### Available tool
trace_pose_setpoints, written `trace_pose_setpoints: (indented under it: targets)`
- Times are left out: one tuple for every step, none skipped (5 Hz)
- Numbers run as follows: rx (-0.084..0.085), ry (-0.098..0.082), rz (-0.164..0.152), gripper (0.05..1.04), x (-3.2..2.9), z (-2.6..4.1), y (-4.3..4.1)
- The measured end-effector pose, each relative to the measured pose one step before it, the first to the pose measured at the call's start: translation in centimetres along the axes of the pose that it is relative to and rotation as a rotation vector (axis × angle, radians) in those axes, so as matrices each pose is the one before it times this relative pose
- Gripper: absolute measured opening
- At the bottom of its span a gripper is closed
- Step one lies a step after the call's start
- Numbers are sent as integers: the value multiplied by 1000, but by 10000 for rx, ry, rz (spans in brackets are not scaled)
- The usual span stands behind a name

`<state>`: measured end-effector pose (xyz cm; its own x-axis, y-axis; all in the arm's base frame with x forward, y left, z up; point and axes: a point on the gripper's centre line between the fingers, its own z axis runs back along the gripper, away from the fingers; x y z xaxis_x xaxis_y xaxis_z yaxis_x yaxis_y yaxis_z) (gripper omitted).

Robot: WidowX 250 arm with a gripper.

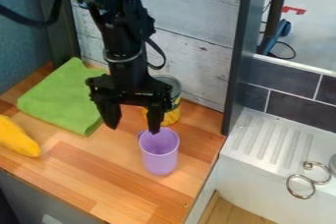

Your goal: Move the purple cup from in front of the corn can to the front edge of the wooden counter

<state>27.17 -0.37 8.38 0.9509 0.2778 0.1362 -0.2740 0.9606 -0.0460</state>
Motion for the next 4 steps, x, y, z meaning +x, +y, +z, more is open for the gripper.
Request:
trace_pose_setpoints:
  targets:
    - [-157, 241, 404, 1002, 67, -1317, -384]
    - [223, 636, 183, 1002, 227, -1711, 11]
    - [202, 563, 118, 1002, 211, -1365, 2]
    - [74, 350, 467, 1002, 350, -1485, 1085]
